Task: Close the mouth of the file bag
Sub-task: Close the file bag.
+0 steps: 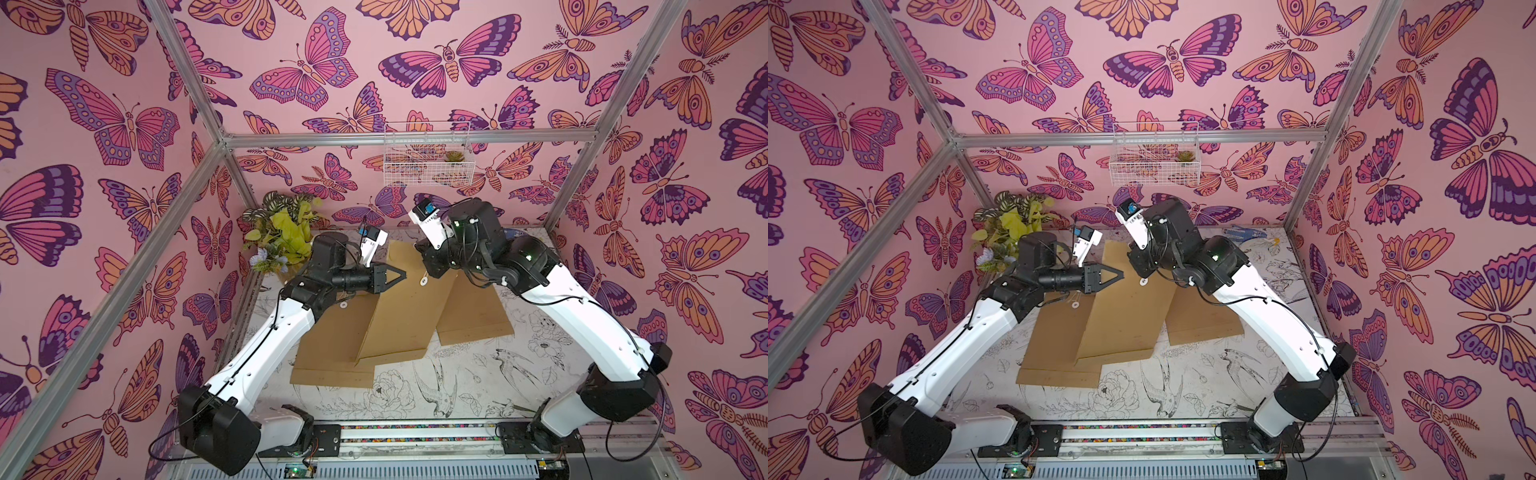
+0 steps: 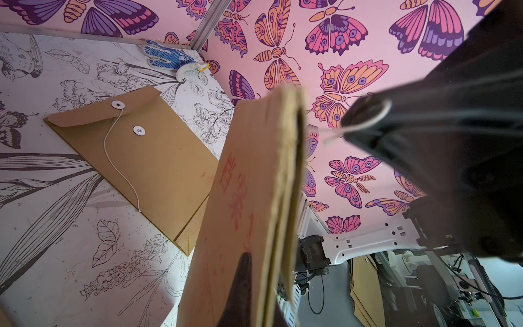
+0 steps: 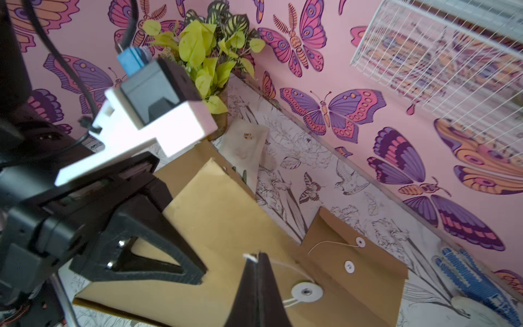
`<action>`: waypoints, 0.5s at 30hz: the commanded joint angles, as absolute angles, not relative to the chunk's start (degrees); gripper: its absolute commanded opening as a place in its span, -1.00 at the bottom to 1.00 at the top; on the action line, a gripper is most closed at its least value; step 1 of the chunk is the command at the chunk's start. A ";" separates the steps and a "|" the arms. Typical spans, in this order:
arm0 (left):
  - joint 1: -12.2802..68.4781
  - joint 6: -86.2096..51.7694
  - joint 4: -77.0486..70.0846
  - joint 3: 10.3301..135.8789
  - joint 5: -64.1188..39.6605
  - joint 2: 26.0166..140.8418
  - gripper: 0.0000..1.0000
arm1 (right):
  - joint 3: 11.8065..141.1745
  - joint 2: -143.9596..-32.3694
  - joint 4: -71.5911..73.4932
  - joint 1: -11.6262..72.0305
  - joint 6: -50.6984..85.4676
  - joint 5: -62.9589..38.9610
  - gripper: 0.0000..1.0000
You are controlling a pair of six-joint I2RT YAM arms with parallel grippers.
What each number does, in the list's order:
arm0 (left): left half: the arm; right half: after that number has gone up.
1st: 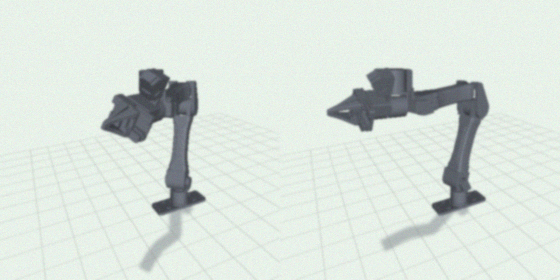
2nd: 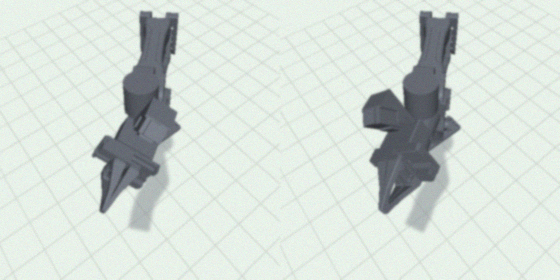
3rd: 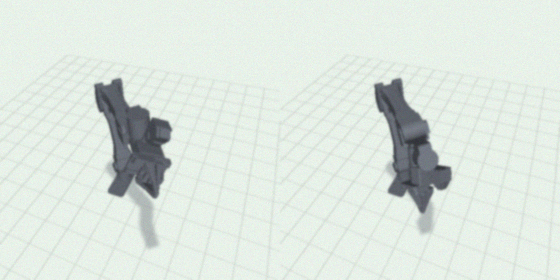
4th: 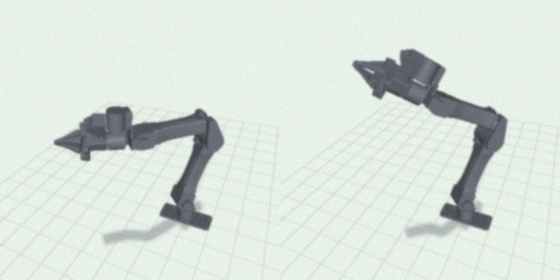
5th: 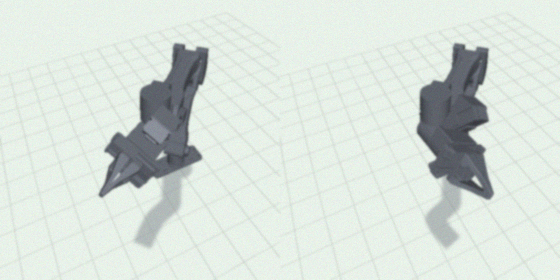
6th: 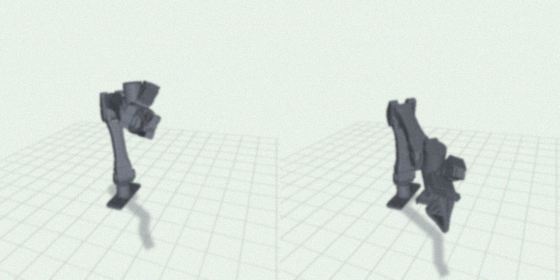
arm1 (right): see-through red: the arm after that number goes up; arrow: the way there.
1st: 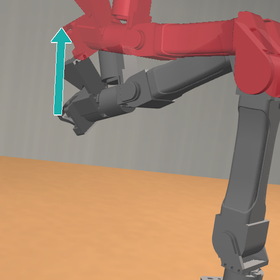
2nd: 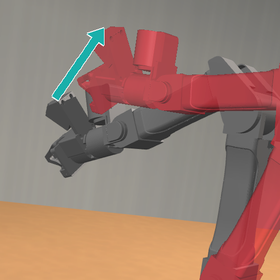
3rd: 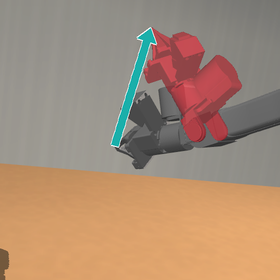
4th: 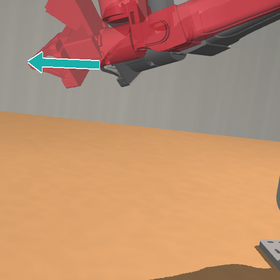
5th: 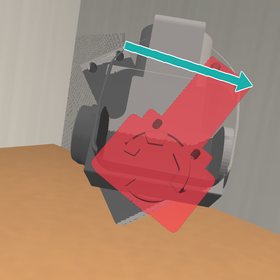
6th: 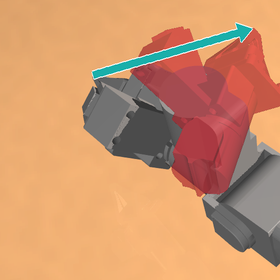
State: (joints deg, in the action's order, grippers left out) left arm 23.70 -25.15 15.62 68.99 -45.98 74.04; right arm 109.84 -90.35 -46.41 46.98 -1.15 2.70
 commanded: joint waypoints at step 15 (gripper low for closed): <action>19.83 -28.40 12.08 69.36 -44.07 69.38 -1.00 | 82.34 -78.39 -23.40 46.89 16.56 -12.50 -1.00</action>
